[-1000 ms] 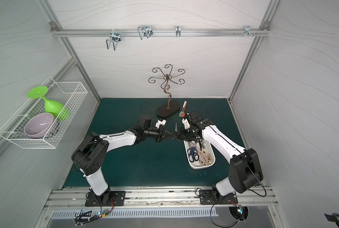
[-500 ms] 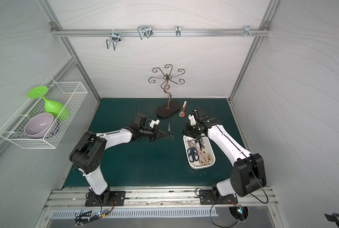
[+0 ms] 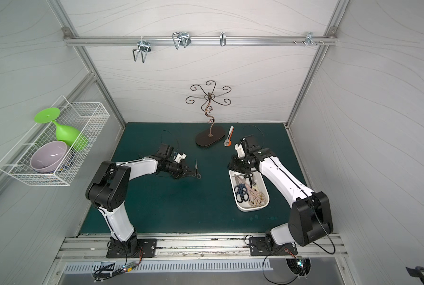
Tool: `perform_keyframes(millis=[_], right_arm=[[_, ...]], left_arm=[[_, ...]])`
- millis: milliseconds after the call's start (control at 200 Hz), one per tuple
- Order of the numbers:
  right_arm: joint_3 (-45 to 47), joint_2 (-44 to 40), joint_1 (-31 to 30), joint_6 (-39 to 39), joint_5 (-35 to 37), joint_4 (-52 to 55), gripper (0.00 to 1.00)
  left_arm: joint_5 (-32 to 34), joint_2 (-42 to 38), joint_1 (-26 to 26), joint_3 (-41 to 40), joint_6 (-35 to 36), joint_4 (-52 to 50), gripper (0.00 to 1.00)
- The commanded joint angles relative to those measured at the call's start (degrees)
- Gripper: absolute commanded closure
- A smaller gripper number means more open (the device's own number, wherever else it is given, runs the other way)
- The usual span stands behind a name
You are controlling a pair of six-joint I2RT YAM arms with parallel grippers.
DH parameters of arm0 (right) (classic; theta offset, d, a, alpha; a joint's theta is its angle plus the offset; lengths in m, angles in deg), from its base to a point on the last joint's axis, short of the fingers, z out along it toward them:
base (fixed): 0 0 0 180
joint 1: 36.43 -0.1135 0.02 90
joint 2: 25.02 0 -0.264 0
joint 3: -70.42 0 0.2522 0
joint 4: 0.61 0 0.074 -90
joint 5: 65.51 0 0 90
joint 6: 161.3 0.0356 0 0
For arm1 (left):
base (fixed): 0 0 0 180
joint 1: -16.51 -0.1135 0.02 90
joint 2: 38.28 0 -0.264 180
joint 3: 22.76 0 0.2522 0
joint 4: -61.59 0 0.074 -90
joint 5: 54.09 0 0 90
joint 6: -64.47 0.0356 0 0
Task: Take the scissors out of the storage box
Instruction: Place the scissors at the center of the board.
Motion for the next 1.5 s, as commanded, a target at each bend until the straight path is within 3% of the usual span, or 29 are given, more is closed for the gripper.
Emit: perform_keyframes(millis=[0, 585, 870, 1255, 1310, 1495], right_arm=[[1.05, -0.77, -0.03, -0.7, -0.28, -0.1, 0.71], [0.95, -0.68, -0.03, -0.95, -0.54, -0.18, 0.72], [0.28, -0.46, -0.03, -1.33, -0.12, 0.22, 0.72], [0.11, -0.61, 0.05, -1.93, 0.38, 0.91, 0.73], [0.01, -0.72, -0.01, -2.0, 0.62, 1.09, 0.72], [-0.2, -0.7, -0.02, -2.15, 1.33, 1.3, 0.72]], left_arm=[[2.49, 0.71, -1.96, 2.48, 4.11, -2.73, 1.0], [2.23, 8.63, -3.39, 4.66, 0.73, 2.55, 0.94], [6.25, 10.54, -3.42, 7.57, 5.62, -5.24, 0.74], [8.17, 8.6, -3.44, 9.1, 6.87, -8.86, 0.62], [9.7, 7.82, -3.44, 10.4, 7.3, -11.52, 0.55], [17.68, 5.36, -3.46, 17.34, 11.13, -23.93, 0.55]])
